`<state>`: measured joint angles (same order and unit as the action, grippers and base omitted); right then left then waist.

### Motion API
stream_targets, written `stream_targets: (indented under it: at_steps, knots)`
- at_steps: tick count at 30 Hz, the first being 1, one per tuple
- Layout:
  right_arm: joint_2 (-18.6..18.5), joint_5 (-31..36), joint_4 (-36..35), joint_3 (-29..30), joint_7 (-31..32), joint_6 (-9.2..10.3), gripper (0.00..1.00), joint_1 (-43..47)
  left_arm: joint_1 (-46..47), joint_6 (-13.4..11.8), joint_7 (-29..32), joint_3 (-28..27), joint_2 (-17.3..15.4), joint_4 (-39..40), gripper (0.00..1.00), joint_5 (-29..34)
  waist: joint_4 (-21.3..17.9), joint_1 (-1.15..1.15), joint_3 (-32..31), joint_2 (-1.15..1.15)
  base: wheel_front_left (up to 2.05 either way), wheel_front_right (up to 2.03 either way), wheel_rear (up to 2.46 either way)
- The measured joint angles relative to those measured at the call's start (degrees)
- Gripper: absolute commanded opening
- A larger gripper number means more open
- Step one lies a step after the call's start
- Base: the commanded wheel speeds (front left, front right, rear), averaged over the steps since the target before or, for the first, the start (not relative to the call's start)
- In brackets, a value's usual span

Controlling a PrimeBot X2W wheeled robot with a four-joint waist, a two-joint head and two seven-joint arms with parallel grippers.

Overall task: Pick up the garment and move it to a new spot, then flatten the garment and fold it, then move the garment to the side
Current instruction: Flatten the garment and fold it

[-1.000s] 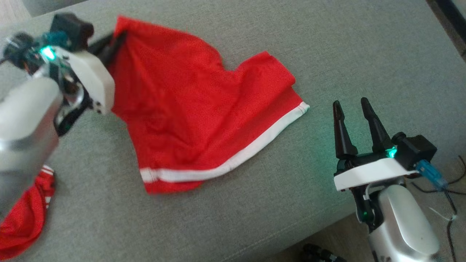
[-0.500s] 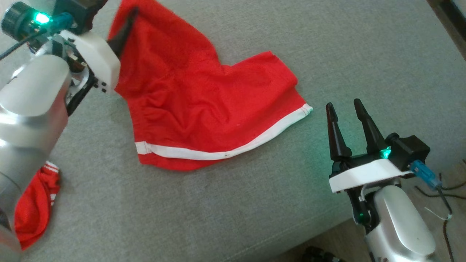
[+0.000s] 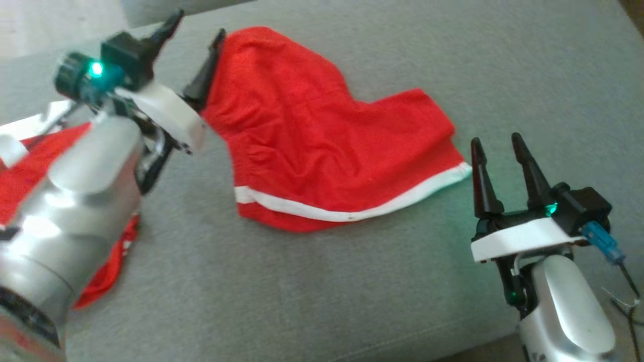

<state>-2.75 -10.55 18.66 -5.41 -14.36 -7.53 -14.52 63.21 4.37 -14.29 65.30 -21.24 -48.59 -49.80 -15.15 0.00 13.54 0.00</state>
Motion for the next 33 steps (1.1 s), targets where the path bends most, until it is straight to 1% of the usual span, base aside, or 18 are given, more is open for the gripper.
stream_targets:
  at_steps: [3,6,10,12,14,17,19,20,22,23,24,26,28,31,33]
  knots:
    - [0.0,1.2,0.0,1.4,0.0,0.0,1.0,0.2,-4.8,-3.9,-0.2,-5.2,-0.1,6.9,1.0,1.8,2.6,0.0,-1.2,0.0,0.0,0.0,0.0]
    - [0.0,2.2,-0.2,3.3,0.0,0.0,1.0,0.9,-11.1,-7.0,-0.3,-9.7,-0.2,14.5,1.0,5.2,5.4,0.0,-2.3,0.0,0.0,0.0,0.0]
    - [0.0,3.7,-0.2,3.8,0.0,0.0,1.0,3.5,-23.4,-11.2,-0.4,-16.2,-0.3,23.1,1.0,8.4,8.6,-0.01,-3.9,0.0,0.0,0.0,0.0]
    - [0.0,4.3,-0.3,4.3,0.0,0.0,1.0,4.7,-29.9,-12.5,-0.4,-19.3,0.0,26.8,1.0,9.6,9.9,-0.01,-4.4,0.0,0.0,0.0,0.0]
    - [0.0,4.5,-0.3,4.8,0.0,0.0,1.0,5.2,-35.5,-13.0,-0.4,-21.5,0.6,29.5,1.0,11.0,11.0,-0.01,-4.8,0.0,0.0,0.0,0.0]
    - [0.1,4.5,-0.5,5.0,0.0,0.0,1.0,5.5,-41.3,-12.8,-0.4,-23.4,2.1,31.5,1.0,12.7,11.6,-0.01,-5.0,0.0,0.0,0.0,0.0]
    - [0.0,4.5,-0.5,5.0,0.0,0.0,1.0,5.6,-42.9,-11.3,-0.4,-23.5,2.7,31.5,1.0,13.8,11.4,0.0,-4.7,0.0,0.0,0.0,0.0]
    - [0.0,4.5,-0.5,5.0,0.0,0.0,1.0,5.6,-42.9,-11.3,-0.4,-23.5,2.7,31.5,1.0,13.8,11.4,0.0,-4.7,0.0,0.0,0.0,0.0]
    - [0.0,4.5,-0.6,4.4,0.0,0.0,1.0,5.6,-42.8,-9.6,-0.4,-23.5,3.1,30.9,1.0,14.7,11.0,0.0,-4.4,0.0,0.0,0.0,0.0]
    - [0.1,4.5,-0.7,3.9,0.0,0.0,1.0,5.6,-42.1,-7.9,-0.4,-23.0,3.4,29.4,1.0,15.0,10.4,0.0,-4.0,0.0,0.0,0.0,0.0]
    - [0.1,4.5,-0.7,3.8,0.0,0.0,1.0,5.6,-41.7,-7.2,-0.3,-22.7,3.6,28.5,1.0,15.0,10.1,0.0,-3.9,0.0,0.0,0.0,0.0]
    - [0.1,4.5,-0.8,3.7,0.0,0.0,1.0,5.6,-40.6,-5.4,1.3,-22.1,4.0,26.6,1.0,14.9,9.3,0.0,-3.4,0.0,0.0,0.0,0.0]
    - [0.1,4.2,-0.9,3.5,0.0,0.0,1.0,5.6,-39.5,-3.5,3.0,-21.6,4.6,24.8,1.0,13.5,8.4,0.0,-2.9,0.0,0.0,0.0,0.0]
    - [0.1,3.9,-1.0,3.1,0.0,0.0,1.0,5.6,-38.2,-1.4,5.5,-20.8,5.5,22.2,1.0,11.9,7.0,0.0,-2.1,0.0,0.0,0.0,0.0]
    - [0.1,3.5,-1.0,2.9,0.0,0.0,1.0,5.6,-37.5,-0.8,6.5,-20.8,6.0,20.4,1.0,10.8,6.2,0.0,-1.6,0.0,0.0,0.0,0.0]
